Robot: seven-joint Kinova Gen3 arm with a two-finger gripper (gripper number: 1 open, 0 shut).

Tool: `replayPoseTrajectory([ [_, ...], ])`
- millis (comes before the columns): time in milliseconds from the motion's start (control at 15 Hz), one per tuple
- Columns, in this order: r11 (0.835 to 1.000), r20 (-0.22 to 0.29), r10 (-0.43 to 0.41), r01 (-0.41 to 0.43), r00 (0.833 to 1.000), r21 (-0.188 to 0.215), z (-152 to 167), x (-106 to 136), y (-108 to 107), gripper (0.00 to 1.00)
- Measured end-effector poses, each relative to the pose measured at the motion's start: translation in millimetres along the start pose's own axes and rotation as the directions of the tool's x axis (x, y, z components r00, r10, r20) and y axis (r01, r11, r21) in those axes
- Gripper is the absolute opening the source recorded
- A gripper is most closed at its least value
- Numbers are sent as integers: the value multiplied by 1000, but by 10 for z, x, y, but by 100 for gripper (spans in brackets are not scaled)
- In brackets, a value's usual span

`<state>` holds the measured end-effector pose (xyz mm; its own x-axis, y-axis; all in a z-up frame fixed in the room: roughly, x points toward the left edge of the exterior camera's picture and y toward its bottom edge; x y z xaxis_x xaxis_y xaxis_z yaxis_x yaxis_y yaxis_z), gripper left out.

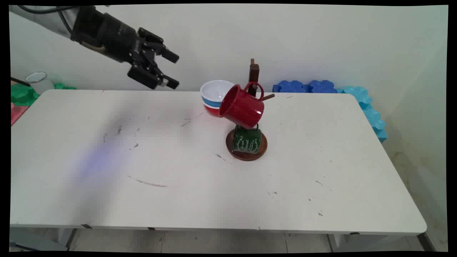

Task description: Pick up the red mug from the rack

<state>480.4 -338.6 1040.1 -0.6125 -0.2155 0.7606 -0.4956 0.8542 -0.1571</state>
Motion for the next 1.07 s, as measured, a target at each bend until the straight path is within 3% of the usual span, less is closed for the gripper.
replayPoseTrajectory([
  [533,993,-21,-111,110,994,-51,286,51,161,100],
  [1067,969,-31,-234,230,972,-93,676,86,298,100],
])
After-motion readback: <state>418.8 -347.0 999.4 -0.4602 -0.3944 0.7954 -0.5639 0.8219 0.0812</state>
